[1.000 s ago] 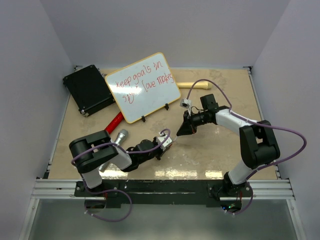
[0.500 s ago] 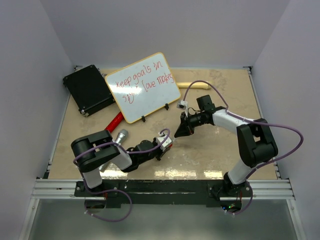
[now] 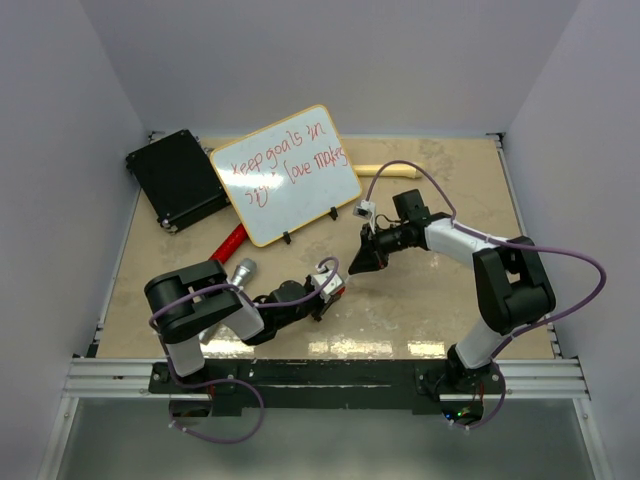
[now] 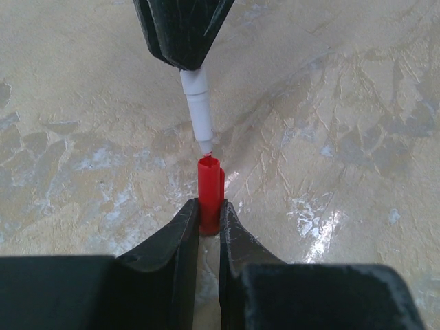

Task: Write a sentence on the whiteboard
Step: Close the whiteboard marker at the center of the board.

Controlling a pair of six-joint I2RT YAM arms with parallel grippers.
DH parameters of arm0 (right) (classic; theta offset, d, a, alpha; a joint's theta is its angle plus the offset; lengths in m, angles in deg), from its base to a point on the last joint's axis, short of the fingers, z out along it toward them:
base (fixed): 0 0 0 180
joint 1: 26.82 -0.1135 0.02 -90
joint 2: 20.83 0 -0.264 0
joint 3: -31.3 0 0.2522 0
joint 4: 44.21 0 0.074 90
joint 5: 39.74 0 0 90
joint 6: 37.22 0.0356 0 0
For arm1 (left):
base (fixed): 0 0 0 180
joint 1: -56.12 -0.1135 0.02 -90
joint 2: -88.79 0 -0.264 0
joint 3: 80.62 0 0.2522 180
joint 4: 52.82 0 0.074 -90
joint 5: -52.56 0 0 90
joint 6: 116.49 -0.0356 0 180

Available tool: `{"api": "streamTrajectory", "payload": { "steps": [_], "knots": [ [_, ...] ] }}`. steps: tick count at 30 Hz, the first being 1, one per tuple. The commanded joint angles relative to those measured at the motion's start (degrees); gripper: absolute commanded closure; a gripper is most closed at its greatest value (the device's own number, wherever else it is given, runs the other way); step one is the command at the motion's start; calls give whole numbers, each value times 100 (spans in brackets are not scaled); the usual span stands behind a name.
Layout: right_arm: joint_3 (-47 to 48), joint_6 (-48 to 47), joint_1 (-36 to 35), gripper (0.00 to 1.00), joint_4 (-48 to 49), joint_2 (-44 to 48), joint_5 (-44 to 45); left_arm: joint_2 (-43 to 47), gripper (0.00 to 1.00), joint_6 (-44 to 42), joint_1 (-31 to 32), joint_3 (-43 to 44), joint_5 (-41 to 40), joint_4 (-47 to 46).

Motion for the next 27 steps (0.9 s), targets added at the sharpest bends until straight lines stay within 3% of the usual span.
{"api": "streamTrajectory", "payload": {
  "steps": [1,27],
  "knots": [
    [206,1,-14,100,116,128,-15,-68,100,119,-46,-97,117,-480],
    [170,160,-110,100,336,-126,257,-165,100,304,-169,-247,258,-779]
  ]
}}
